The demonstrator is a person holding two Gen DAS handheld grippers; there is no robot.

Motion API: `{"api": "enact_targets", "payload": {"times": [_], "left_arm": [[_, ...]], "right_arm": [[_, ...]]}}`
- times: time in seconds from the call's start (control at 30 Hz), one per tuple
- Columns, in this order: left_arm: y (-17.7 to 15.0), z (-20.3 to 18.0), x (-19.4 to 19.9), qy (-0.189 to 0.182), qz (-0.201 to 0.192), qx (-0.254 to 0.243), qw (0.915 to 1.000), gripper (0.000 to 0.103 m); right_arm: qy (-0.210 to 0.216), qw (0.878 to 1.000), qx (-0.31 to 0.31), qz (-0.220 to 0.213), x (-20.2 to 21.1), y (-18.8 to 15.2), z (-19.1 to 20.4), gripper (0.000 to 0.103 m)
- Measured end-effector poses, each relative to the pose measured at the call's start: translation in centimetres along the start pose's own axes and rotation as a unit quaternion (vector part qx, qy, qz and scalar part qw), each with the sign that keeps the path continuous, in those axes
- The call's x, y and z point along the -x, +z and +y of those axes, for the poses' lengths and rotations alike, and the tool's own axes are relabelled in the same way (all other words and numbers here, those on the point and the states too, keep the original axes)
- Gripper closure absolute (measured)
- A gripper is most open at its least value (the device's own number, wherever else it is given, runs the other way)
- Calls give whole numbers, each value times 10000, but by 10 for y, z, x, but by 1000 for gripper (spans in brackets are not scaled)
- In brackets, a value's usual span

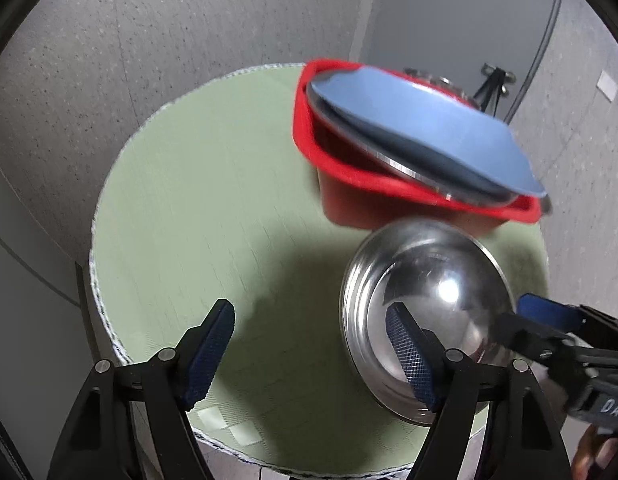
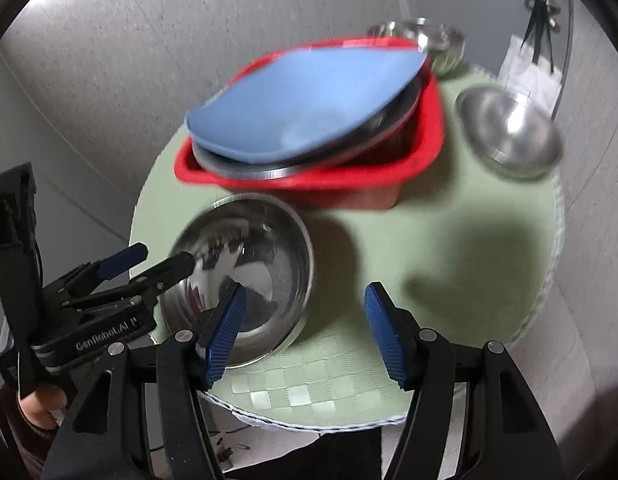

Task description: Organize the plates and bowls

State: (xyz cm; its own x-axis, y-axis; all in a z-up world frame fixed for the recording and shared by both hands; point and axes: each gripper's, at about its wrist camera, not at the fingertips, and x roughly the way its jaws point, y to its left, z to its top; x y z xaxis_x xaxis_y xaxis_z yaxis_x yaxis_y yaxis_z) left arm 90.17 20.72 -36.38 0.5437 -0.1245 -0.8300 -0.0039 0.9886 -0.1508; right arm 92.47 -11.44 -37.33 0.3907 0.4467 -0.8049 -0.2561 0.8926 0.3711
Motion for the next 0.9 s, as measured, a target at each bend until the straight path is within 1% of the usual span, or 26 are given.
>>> {"api": "enact_targets", "payload": {"times": [0.03,0.07,0.13,0.17,0.2,0.23,0.27,0.3,0.33,0.43,0.53,0.6,0.67,0.73,0.83,0.9], "left_arm": [[-1,-2,-3,-39,61,-23,10000,34],[0,-4,-6,-51,118,-35,9999,40],[2,-6,-10,-117,164,-73,9998,43],[4,-6,-14,-112,163,-96,9998,50],[6,-11,-18,-120,174,-132,9997,54],[9,-15,-24,-114,215,-176,9995,65],[9,-17,-28,-178,294,-219,9992,74],[9,-20,-30,-311,285,-220,9989,79],[9,-22,-30,-371,253,-228,9987,87],[6,-33,-22,-243,44,-433,9988,87],[2,-37,-11,-312,-128,-486,9983,89],[-4,-46,4,-344,-266,-617,9971,89],[-6,-60,19,-379,-411,-752,9956,89],[-6,-78,34,-524,-543,-881,9932,89],[-2,-103,52,-709,-708,-1058,9893,89],[7,-124,62,-790,-827,-1210,9860,89]], "right_arm": [[18,10000,-37,38,-6,0,0,40],[46,9999,-90,47,-10,1,-1,41],[88,9997,-188,90,-17,4,-4,48],[102,9996,-227,112,-20,5,-6,50],[144,9995,-260,126,-22,5,-7,59],[204,9992,-293,182,-25,6,-9,71],[233,9989,-336,235,-27,5,-10,75],[299,9985,-390,256,-28,4,-12,82],[329,9984,-404,235,-27,2,-12,82],[254,9988,-375,176,-21,-4,-14,86],[286,9989,-366,103,-11,-12,-16,91],[334,9987,-377,26,4,-19,-19,92],[291,9990,-327,-104,25,-26,-21,93],[194,9992,-227,-253,49,-34,-27,93],[118,9984,-246,-496,85,-38,-40,93],[80,9975,-288,-638,104,-35,-50,92]]}}
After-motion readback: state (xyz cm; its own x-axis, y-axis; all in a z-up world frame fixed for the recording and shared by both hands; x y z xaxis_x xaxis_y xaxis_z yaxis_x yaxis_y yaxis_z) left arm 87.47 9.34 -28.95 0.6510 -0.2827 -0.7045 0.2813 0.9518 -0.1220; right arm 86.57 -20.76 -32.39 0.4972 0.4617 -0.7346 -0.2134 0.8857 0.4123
